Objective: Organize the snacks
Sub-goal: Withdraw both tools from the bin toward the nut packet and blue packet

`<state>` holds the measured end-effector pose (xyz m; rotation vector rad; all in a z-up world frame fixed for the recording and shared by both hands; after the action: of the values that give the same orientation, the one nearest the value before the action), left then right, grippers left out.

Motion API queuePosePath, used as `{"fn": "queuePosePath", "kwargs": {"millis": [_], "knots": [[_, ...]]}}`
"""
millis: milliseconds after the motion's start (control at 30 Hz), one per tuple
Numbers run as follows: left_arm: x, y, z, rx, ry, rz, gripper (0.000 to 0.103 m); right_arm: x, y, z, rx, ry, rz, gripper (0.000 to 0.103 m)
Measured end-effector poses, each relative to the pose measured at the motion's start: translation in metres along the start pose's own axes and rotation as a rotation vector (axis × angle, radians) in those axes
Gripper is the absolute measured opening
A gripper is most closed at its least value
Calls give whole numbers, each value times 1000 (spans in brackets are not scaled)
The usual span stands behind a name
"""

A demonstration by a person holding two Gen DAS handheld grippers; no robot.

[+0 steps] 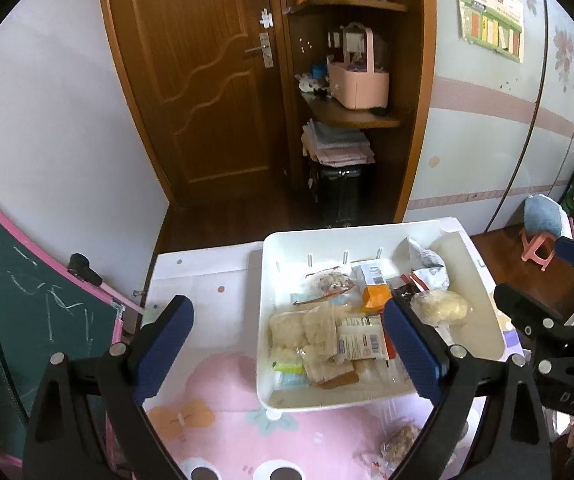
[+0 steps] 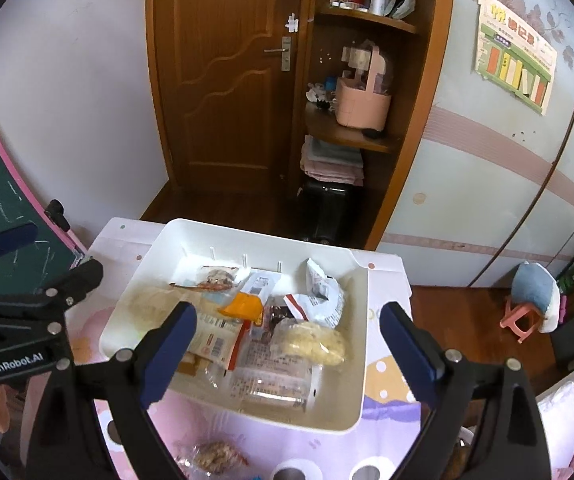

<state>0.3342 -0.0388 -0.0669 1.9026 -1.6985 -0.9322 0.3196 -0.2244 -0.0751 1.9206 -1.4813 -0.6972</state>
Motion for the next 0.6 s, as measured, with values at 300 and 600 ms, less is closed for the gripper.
{"fn": "queuePosePath", "kwargs": {"millis": [300,600], "knots": [[-21,74,15,71,6,6,96,-12,69,17,41,18,13,94],[-32,138,52,129,-27,28,96,-25,114,56,45,58,17,94]]}}
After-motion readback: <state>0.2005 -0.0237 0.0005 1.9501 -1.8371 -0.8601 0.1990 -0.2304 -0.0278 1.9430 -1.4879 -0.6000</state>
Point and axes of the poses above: each gripper's, at about its wrist camera, not at the fingertips, and y roughly against the way its jaws point, x to its right, z to its underside, the point moved 6 cm from there along -y, roughly the way its jaws point, and after that the axes turned 10 degrees about -z, right-handed, at the moved point
